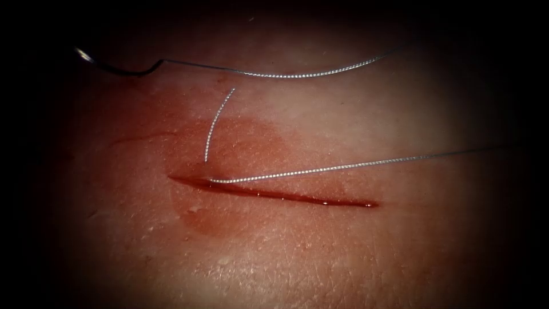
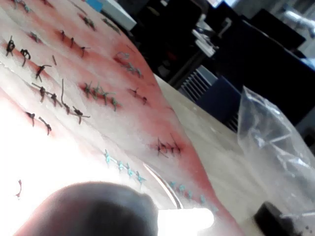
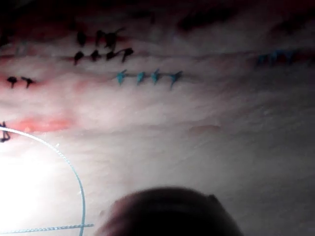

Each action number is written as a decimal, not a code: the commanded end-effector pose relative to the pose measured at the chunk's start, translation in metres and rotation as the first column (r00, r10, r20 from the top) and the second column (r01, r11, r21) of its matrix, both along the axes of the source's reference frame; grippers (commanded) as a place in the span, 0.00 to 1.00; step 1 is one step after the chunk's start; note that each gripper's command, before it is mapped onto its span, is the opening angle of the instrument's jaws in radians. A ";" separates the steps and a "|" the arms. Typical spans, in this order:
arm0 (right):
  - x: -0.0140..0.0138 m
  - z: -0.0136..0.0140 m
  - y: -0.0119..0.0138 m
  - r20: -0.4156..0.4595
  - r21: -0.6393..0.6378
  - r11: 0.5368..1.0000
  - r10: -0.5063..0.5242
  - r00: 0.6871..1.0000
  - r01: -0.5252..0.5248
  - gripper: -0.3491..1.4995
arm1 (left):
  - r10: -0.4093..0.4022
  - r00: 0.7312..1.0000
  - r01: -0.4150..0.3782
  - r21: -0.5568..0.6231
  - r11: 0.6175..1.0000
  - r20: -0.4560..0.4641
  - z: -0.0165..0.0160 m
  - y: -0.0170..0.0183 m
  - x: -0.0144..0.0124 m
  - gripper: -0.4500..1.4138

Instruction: Wound Closure

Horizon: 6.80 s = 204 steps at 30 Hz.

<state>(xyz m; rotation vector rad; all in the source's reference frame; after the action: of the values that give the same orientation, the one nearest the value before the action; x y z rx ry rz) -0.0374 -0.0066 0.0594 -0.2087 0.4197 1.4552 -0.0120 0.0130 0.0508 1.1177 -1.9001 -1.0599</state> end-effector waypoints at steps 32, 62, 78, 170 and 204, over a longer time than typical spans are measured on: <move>0.0467 -0.0038 -0.0001 -0.639 -0.140 0.966 -0.256 0.726 0.218 0.74 | -0.158 0.887 -0.222 -0.700 0.679 -0.434 0.0041 -0.0040 -0.0076 0.00; 0.0376 -0.0257 0.0070 -0.982 -0.136 0.986 -0.147 -0.117 -0.096 0.87 | -0.112 0.880 -0.281 -0.695 0.661 -0.462 0.0055 -0.0049 -0.0087 0.00; 0.0621 -0.0028 -0.0003 -0.950 0.162 0.982 0.183 0.253 -0.101 0.64 | -0.152 0.826 -0.397 -0.752 0.526 -0.543 0.0060 -0.0049 -0.0102 0.00; 0.0716 -0.0025 0.0033 0.091 -0.847 0.348 -0.650 0.755 0.402 0.00 | 0.201 0.681 -0.427 -0.159 0.890 -0.704 0.0094 -0.0086 -0.0080 0.57; 0.0706 -0.0020 0.0040 0.282 -0.932 -0.034 -0.696 0.660 0.362 0.00 | 0.084 0.585 -0.729 -0.478 0.489 -0.807 0.0154 -0.0118 -0.0079 0.00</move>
<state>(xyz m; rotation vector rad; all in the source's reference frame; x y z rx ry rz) 0.0328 -0.0038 0.0582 -0.7520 1.4976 0.1503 -0.0195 0.0001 0.0668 0.4832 -1.0622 -0.1630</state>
